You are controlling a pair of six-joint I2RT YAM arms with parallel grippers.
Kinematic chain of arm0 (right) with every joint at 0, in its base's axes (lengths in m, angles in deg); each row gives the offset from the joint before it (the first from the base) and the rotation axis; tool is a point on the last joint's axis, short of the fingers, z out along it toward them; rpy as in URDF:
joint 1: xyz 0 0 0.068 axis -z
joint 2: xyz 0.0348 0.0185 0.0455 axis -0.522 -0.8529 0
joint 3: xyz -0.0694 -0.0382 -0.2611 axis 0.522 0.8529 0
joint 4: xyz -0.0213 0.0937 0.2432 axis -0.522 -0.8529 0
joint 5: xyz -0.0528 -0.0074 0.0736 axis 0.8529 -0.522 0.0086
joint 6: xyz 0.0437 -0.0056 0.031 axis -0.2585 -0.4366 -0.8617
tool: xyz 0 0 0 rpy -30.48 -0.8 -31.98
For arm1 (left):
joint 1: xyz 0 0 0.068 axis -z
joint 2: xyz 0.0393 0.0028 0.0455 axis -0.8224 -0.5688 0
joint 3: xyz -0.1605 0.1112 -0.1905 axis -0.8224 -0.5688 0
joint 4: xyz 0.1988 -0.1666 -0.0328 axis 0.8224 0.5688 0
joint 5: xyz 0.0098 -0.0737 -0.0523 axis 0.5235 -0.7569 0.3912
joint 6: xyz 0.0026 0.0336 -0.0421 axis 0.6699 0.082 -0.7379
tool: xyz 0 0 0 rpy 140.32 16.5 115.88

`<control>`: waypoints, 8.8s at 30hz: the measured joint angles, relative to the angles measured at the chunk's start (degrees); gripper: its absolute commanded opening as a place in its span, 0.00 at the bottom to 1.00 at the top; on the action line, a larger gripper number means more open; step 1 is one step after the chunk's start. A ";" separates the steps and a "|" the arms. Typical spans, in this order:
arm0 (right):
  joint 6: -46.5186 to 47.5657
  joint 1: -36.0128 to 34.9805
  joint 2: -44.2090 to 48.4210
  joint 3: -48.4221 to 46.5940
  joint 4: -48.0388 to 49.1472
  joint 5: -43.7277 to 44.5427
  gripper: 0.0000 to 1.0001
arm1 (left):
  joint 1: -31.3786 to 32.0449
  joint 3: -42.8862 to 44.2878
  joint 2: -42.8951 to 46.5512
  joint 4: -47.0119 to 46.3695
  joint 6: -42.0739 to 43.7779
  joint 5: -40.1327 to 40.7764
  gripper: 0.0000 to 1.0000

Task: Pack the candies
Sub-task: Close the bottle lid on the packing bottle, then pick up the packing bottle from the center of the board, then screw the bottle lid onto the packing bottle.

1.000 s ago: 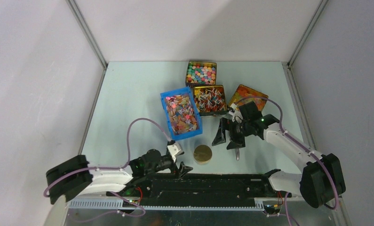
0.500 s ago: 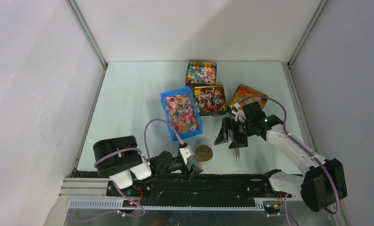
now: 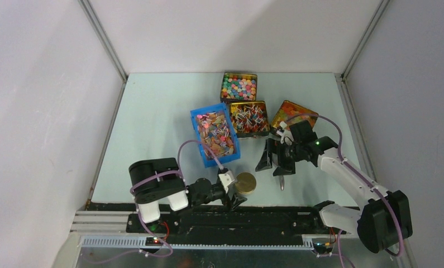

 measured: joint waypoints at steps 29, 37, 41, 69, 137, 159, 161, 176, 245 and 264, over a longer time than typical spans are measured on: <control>3.80 0.35 11.58 0.00 -0.87 9.07 0.99 | 0.02 4.20 -7.45 -5.86 2.16 1.05 0.72; 6.69 -1.64 12.61 0.00 0.81 9.46 0.97 | 0.02 1.25 -2.49 -4.11 3.50 3.30 0.70; 9.22 -3.30 14.53 0.00 2.62 8.87 0.96 | 0.02 -0.42 1.36 -3.87 3.89 4.09 0.70; 53.33 -25.05 25.27 -9.49 4.20 -4.94 0.97 | 0.02 15.39 48.22 66.03 9.18 -10.86 0.66; 62.66 -33.46 5.99 -11.91 4.55 -7.15 0.63 | 2.64 26.21 52.35 87.95 15.39 -11.21 0.50; 57.99 -34.16 7.26 -12.24 7.56 -4.04 0.44 | 3.17 26.21 55.01 87.32 15.82 -6.84 0.45; 57.13 -34.47 7.28 -12.24 7.89 -2.75 0.41 | 3.19 26.21 55.01 87.27 15.82 -6.05 0.45; 48.13 -38.38 7.15 -12.24 10.93 11.02 0.27 | 3.34 26.21 54.84 86.97 15.10 1.64 0.44; 66.07 -33.53 7.54 -18.56 -2.12 -10.80 0.99 | 2.99 26.08 54.12 85.81 23.41 -14.93 0.42; 69.55 -34.91 4.20 -18.56 -2.43 -9.29 0.87 | 2.95 26.82 53.05 85.46 23.41 -15.74 0.41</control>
